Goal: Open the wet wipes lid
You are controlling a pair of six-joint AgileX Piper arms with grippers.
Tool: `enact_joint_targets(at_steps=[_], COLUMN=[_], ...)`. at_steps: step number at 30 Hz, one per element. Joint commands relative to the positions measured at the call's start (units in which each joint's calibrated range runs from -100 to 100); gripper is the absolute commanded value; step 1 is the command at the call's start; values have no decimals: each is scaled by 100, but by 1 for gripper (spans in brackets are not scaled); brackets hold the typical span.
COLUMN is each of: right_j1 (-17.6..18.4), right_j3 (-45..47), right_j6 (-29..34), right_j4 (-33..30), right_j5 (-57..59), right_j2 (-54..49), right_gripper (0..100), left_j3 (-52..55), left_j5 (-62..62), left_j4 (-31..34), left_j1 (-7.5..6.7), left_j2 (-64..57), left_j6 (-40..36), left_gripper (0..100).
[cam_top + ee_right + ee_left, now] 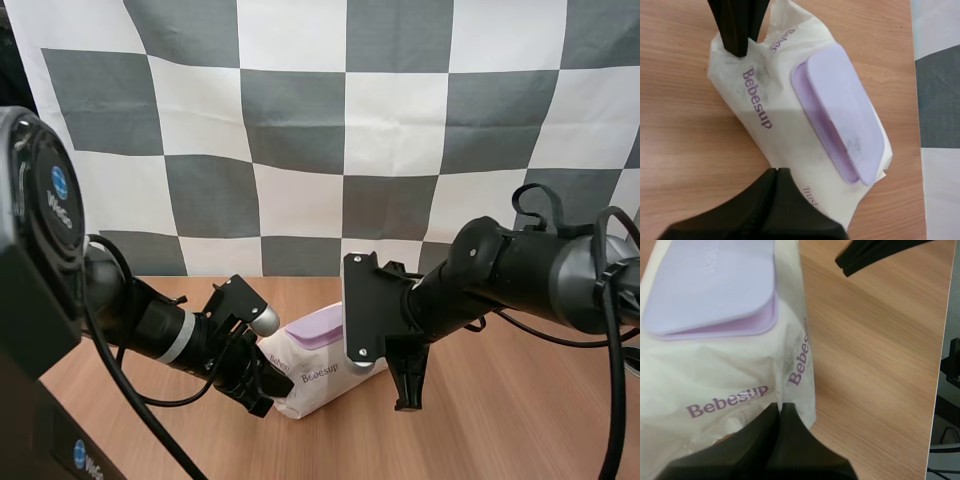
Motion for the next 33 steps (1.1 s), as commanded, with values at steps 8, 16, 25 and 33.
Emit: enact_joint_targets(at_steps=[8, 16, 25, 33], right_j1=[3, 3, 3, 3], right_j3=[-5, -360, -360, -360], right_j6=[-27, -27, -27, -27], right_j4=[230, 669, 783, 925], right_j5=[-836, -852, -852, -708], right_j2=[463, 463, 642, 642], right_gripper=[0, 0, 0, 0], left_j3=[2, 2, 2, 2], left_j5=[20, 39, 39, 38], left_j4=[1, 1, 1, -42], left_j1=[-2, -2, -2, -2], left_j2=[2, 2, 2, 2], left_j6=[5, 5, 5, 60], left_gripper=[0, 0, 0, 0])
